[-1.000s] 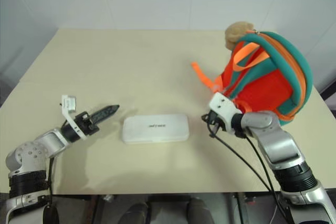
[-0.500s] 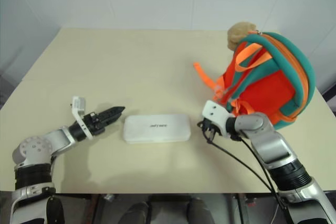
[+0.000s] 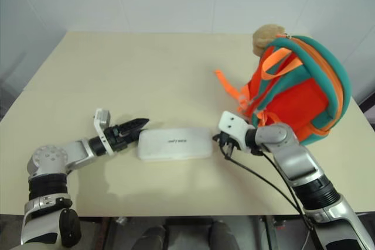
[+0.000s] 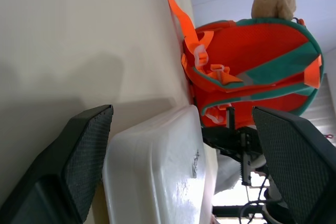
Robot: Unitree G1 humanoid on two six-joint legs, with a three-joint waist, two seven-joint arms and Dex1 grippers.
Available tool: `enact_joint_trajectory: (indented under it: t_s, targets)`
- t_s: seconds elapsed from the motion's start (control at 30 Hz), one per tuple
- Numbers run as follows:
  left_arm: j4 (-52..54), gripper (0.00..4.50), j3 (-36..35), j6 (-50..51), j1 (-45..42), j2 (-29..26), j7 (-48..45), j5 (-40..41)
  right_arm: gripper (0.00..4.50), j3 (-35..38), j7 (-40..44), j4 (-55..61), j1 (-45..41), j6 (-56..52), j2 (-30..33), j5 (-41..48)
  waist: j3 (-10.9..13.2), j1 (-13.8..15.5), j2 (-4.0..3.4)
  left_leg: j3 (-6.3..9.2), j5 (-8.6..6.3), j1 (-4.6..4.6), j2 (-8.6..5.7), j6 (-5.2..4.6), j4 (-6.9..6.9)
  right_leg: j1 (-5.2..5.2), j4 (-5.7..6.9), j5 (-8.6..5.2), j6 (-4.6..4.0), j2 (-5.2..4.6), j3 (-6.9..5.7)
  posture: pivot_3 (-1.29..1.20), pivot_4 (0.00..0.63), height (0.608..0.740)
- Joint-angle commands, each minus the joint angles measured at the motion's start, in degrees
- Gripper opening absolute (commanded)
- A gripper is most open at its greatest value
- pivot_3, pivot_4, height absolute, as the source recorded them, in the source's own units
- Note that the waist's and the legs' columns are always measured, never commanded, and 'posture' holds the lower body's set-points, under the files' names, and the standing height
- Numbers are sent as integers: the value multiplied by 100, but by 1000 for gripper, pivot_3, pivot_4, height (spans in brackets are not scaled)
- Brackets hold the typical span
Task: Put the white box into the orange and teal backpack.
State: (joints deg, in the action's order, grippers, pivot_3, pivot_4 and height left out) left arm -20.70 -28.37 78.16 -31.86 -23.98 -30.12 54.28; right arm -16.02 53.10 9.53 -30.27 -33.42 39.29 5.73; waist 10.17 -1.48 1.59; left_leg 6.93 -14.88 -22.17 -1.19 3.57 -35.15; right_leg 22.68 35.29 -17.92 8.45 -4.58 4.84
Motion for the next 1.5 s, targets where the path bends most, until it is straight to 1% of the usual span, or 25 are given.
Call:
enact_joint_trajectory:
  t_s: [0.03, 0.2, 0.27, 0.47, 0.53, 0.6, 0.67, 0.77, 0.9, 0.97, 1.03, 1.13, 1.27, 1.5]
  targets:
    - [168, 4500, -95, 311, 13, 83, -37, 289, 120, -16, 36, 208, -66, 100, -99, 30, 0, 0, 0, 0, 0, 0, 0, 0, 0, 0, 0, 0, 0, 0, 0, 0, 150, 740]
    - [775, 4500, 63, 441, 114, 87, -97, 326, 120, -20, 82, 150, -106, 145, -126, -20, 0, -2, 0, 0, -1, 0, 0, 1, 0, 0, -1, 0, 0, 0, 1, 0, 150, 740]
    - [840, 4500, 55, 377, 217, 15, -64, 247, 120, -23, 95, 141, -112, 147, -142, -38, 0, -3, 0, 0, 0, 0, 1, 4, 0, 0, 0, 0, 0, 0, 1, 0, 150, 740]
    - [931, 4500, 341, -143, 520, -431, -47, -260, 120, -33, 116, 144, -101, 169, -171, -35, 0, -7, 0, -1, 2, 1, 1, 8, 0, 2, 0, 0, 0, 0, 1, 0, 150, 740]
    - [929, 4500, 267, -166, 565, -609, -30, -287, 120, -29, 131, 144, -92, 172, -161, -35, 0, -11, 0, -1, 2, 2, 1, 8, 0, 1, 2, 0, 0, 0, 1, 0, 150, 740]
    - [1023, 4500, 49, 1, 583, -712, 38, -121, 120, -17, 144, 140, -83, 181, -149, -33, 0, -18, 0, -2, 1, 4, 1, 5, 0, 0, 4, 0, 0, 0, 3, 0, 150, 740]
    - [1386, 4500, -314, 568, 731, -789, 140, 284, 120, -4, 148, 140, -71, 184, -138, -37, 0, -22, 0, -1, 1, 4, 2, 5, 0, 1, 4, 0, 0, 0, 2, 0, 150, 740]
    - [1789, 4500, -735, 1283, 994, -757, 288, 667, 120, 0, 155, 124, -66, 195, -141, -41, 0, -15, 0, 0, -3, 2, 3, 3, 3, 2, -2, 0, 0, 0, 2, 0, 150, 740]
    - [2208, 4500, -714, 1434, 1769, -939, 470, 1600, 120, 9, 167, 93, -70, 200, -156, -25, 1, -17, -1, -1, -8, 0, 5, 7, 4, 2, -10, 0, -1, -1, 4, 0, 150, 740]
    - [2271, 4500, -710, 1434, 1990, -875, 689, 1951, 120, -17, 183, 25, -78, 247, -172, -36, 1, -10, -1, -2, -9, -1, 7, 6, 4, 3, -14, -1, -1, -1, 4, 0, 150, 740]
    - [2269, 4500, -736, 1434, 2025, -786, 924, 2129, 120, -30, 195, -15, -93, 272, -184, -41, 1, 11, -1, -1, -9, 0, 7, 5, 3, 3, -10, -1, -2, -1, 2, 0, 150, 740]
    - [2290, 4500, -731, 1317, 1876, -289, 1398, 2253, 120, -51, 209, -141, -201, 325, -241, -49, 1, 38, -2, 4, -8, 2, 2, 6, 0, -3, -5, 0, -3, -4, -2, 0, 150, 740]
    - [2309, 4500, -595, 1063, 1745, 57, 1774, 2217, 120, -44, 235, -237, -261, 383, -268, -75, -3, 41, 5, 3, -6, 6, 0, 8, -4, -7, -2, 5, -3, -4, -2, 0, 150, 740]
    - [2047, 4500, -391, 665, 1468, 294, 1948, 2151, 120, 6, 246, -205, -252, 364, -271, -99, -3, 50, 5, 1, -4, 8, 0, 10, -4, -7, 0, 4, -3, -3, -2, 0, 150, 740]
